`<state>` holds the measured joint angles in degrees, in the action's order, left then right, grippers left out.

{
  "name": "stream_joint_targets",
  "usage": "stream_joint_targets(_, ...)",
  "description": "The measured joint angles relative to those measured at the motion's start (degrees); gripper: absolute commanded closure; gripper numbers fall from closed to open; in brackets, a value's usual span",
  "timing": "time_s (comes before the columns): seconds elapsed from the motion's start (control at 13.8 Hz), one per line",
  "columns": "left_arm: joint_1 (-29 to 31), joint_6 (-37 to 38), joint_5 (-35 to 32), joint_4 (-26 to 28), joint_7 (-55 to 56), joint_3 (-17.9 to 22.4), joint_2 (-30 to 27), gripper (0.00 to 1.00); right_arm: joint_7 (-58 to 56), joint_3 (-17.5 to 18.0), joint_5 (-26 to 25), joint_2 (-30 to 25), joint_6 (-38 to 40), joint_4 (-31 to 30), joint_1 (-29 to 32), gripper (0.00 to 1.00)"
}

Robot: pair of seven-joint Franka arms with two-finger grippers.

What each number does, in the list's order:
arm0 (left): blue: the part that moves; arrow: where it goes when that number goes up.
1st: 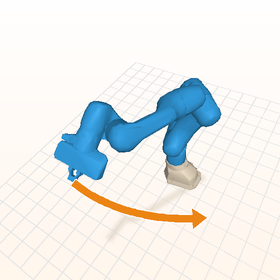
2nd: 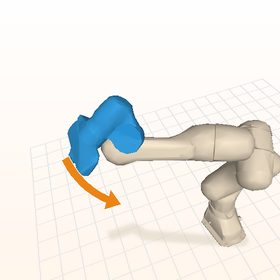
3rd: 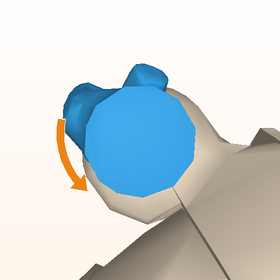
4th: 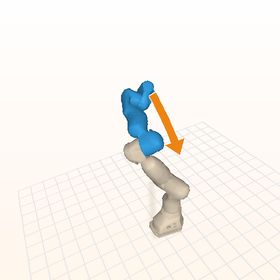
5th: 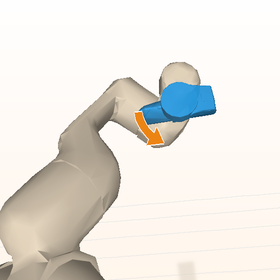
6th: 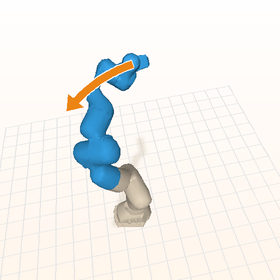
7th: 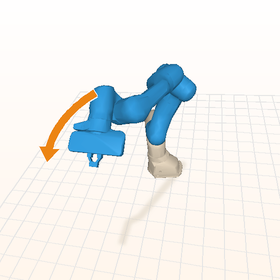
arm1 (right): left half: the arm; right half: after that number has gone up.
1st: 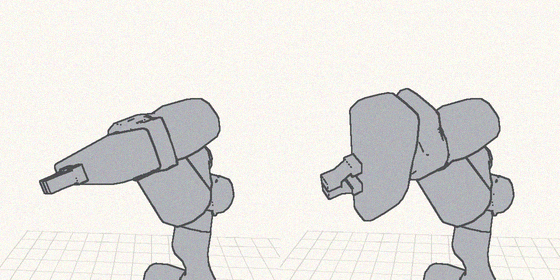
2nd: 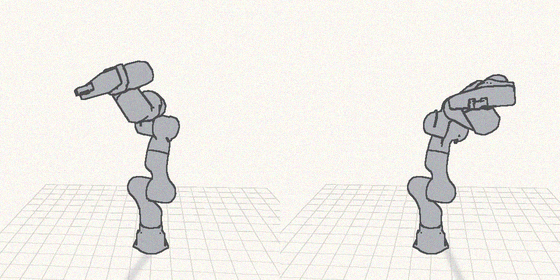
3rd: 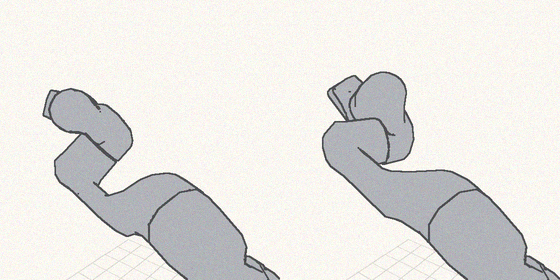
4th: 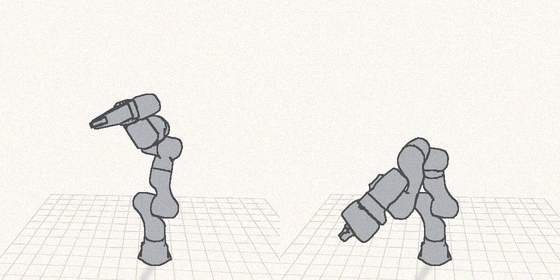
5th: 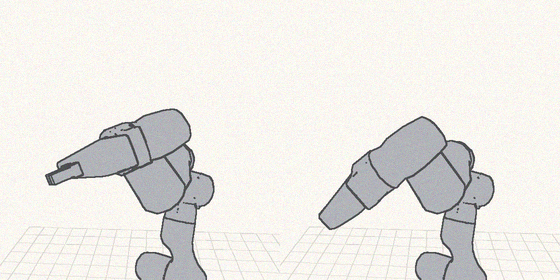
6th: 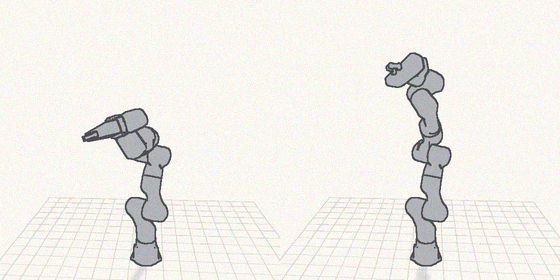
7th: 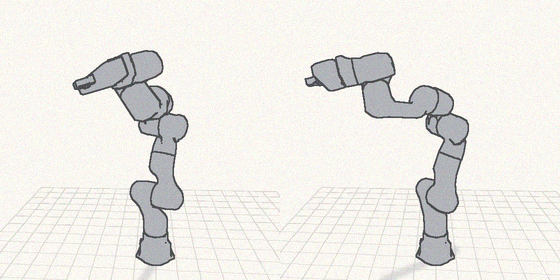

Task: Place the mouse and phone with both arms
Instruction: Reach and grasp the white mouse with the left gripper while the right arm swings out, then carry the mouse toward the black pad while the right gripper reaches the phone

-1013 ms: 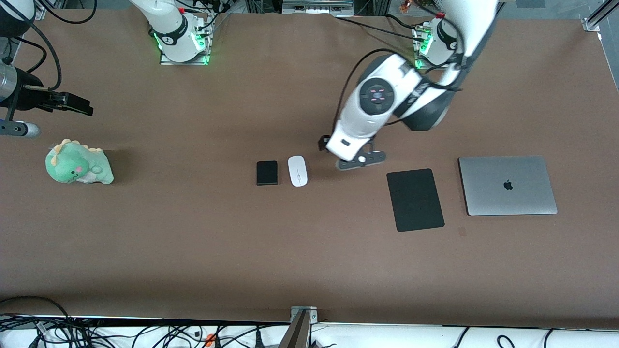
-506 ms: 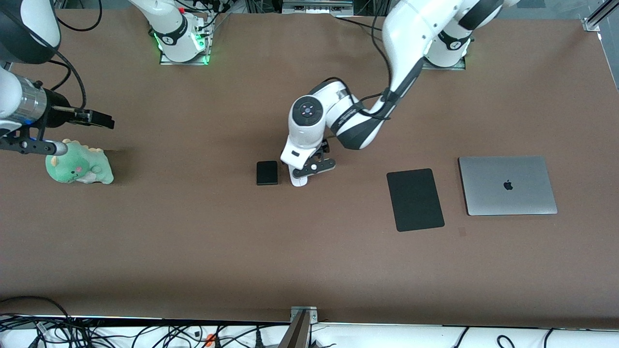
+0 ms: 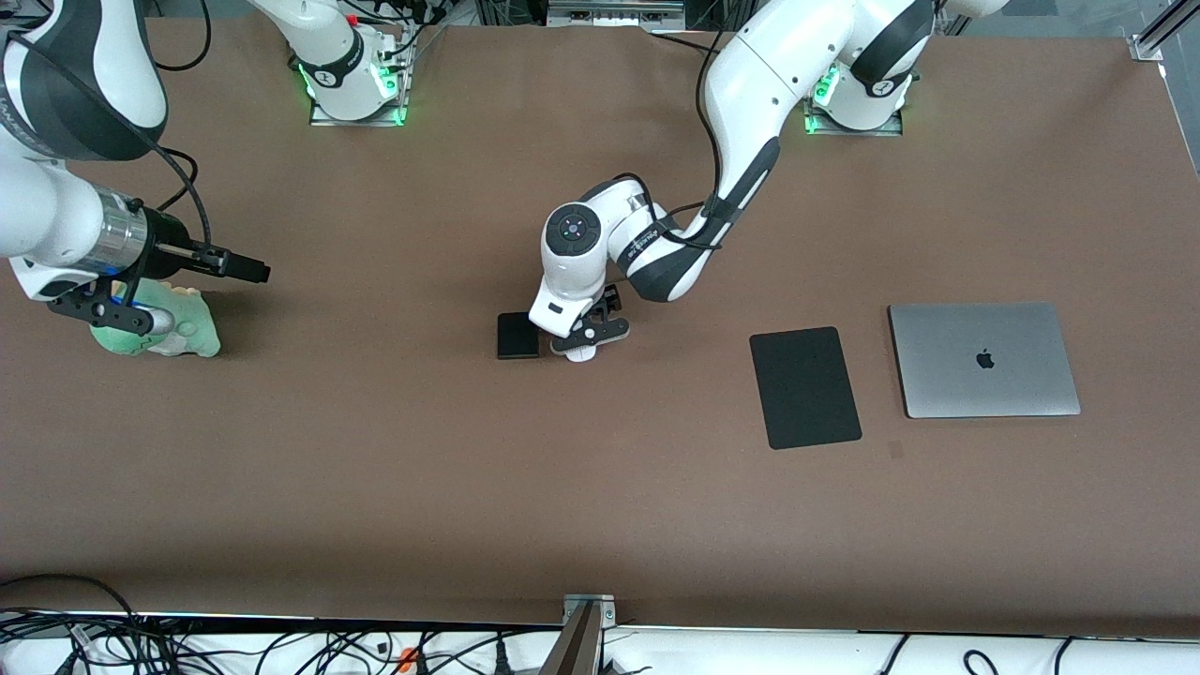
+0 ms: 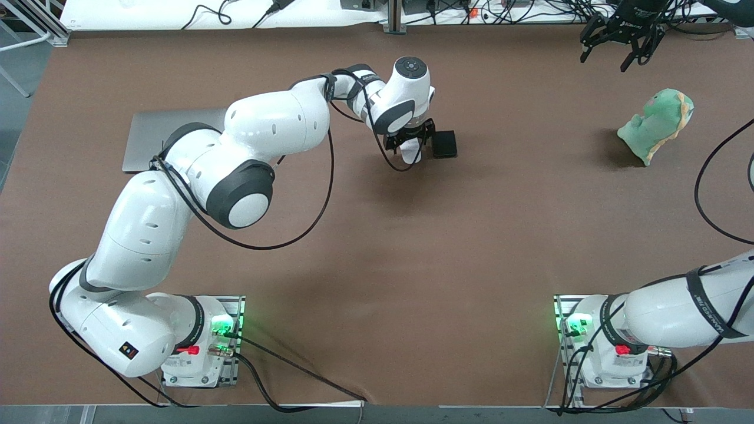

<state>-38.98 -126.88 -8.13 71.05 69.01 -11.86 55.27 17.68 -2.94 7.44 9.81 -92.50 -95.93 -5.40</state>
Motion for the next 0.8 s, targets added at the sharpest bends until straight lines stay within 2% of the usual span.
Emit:
stream_joint_targets(0.07,0.0,0.0,0.0,-0.02,-0.01,0.0,0.04,0.0,0.53,-0.02,0.38,0.41,-0.21,-0.17,0.01,0.0)
stream_joint_targets(0.22,0.0,0.0,0.0,-0.02,-0.05,0.06,0.12,0.22,0.61,-0.12,0.51,1.37,-0.44,-0.2,0.05,0.0)
stream_joint_targets(0.29,0.0,0.0,0.0,-0.02,-0.06,0.08,0.15,0.29,0.6,-0.16,0.51,1.77,-0.49,-0.2,0.08,0.0)
stream_joint_targets(0.58,0.0,0.0,0.0,-0.03,-0.1,0.25,0.29,0.32,-1.2,-0.17,0.52,3.18,-0.58,-0.19,0.09,0.0)
stream_joint_targets(0.65,0.0,0.0,0.0,-0.03,-0.1,0.27,0.37,0.39,-1.69,-0.17,0.52,3.56,-0.63,-0.18,0.08,0.0)
stream_joint_targets(0.8,0.02,0.0,-0.09,-0.04,-0.6,0.37,0.51,0.46,-2.23,-0.14,0.53,4.33,-0.77,-0.16,-0.03,0.0)
